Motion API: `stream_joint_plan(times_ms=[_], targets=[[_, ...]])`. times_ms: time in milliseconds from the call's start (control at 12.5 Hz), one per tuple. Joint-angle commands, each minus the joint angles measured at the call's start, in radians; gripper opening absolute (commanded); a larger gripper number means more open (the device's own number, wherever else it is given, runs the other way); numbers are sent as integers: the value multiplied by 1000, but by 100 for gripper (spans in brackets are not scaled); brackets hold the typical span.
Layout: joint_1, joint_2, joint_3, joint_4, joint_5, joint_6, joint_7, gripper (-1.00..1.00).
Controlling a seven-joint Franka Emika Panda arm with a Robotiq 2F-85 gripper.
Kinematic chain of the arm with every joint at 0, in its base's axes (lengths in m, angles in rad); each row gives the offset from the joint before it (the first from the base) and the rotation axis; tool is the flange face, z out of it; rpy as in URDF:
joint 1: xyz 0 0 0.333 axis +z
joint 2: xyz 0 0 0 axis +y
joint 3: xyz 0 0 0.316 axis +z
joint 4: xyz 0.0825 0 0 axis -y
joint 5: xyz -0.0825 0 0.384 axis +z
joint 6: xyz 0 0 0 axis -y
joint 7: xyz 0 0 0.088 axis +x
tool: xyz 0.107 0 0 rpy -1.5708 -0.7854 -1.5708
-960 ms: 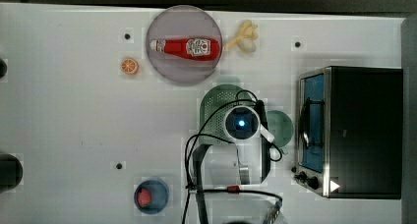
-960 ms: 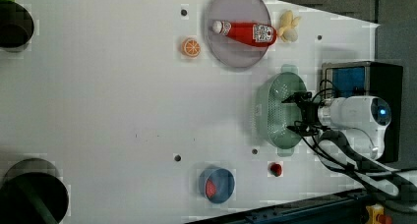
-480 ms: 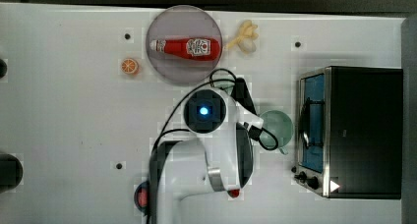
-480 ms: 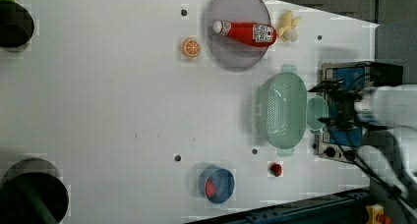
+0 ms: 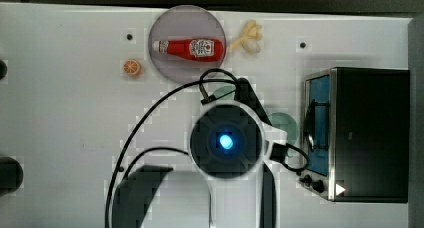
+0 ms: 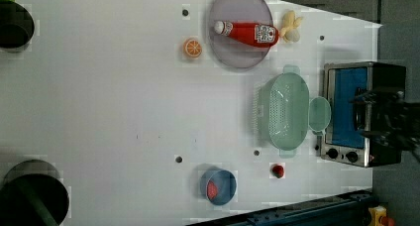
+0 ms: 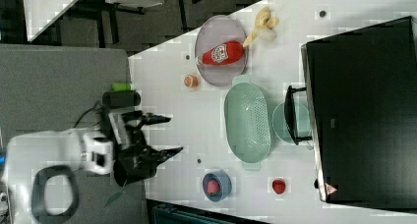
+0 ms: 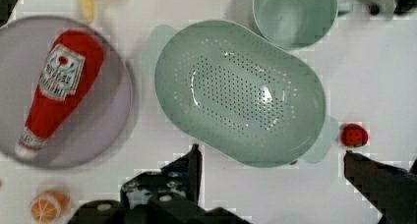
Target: Drag strainer left to right.
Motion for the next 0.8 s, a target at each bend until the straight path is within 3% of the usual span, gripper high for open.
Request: stream_joint_plan(times_ms=[80,400,800], targets=[[-20,-50,1,102,53,-177,-172,100],[-20,-78,-15,209,53,-331,-194,100],[-20,-70,-17,208,54,-338,-197,100]])
